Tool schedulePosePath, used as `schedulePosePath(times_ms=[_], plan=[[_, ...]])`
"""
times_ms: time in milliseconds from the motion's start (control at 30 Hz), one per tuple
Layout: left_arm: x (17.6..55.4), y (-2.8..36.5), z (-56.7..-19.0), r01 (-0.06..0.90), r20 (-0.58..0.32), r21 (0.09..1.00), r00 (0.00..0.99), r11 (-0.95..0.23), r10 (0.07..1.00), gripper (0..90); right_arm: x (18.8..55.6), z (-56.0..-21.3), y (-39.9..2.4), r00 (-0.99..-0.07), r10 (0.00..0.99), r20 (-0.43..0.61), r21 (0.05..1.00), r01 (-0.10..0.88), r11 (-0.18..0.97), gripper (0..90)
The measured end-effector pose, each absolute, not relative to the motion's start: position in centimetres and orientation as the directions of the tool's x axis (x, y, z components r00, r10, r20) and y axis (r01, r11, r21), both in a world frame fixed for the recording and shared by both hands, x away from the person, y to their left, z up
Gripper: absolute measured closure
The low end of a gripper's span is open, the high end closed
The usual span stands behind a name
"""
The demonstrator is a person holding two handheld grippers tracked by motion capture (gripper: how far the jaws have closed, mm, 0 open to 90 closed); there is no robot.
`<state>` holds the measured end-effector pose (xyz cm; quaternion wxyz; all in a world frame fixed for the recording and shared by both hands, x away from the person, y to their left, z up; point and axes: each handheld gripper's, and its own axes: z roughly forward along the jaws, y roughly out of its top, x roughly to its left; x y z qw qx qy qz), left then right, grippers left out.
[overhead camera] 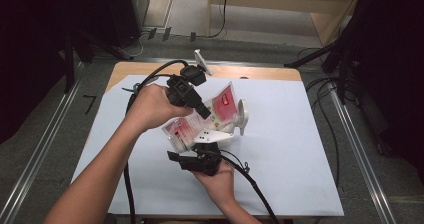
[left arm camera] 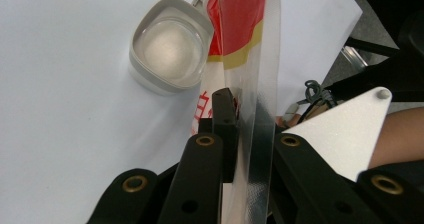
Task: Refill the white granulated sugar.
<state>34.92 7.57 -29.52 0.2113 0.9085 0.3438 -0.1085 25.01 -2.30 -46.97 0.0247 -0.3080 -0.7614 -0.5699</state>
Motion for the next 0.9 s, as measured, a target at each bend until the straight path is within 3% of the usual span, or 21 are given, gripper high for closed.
schedulePosePath(times_ms=[600, 900], plan=[[33.7, 8.0, -29.1, 0.645, -0.299, 0.326, 0.764, -0.691, 0.572, 87.5, 25.3, -47.4, -3.3, -0.793, 0.472, 0.385, 0.851, 0.503, 0.151, 57.6], [33.6, 9.8, -29.5, 0.674, -0.328, 0.346, 0.739, -0.653, 0.589, 87.3, 25.2, -47.3, -3.0, -0.806, 0.482, 0.345, 0.857, 0.480, 0.189, 61.2]])
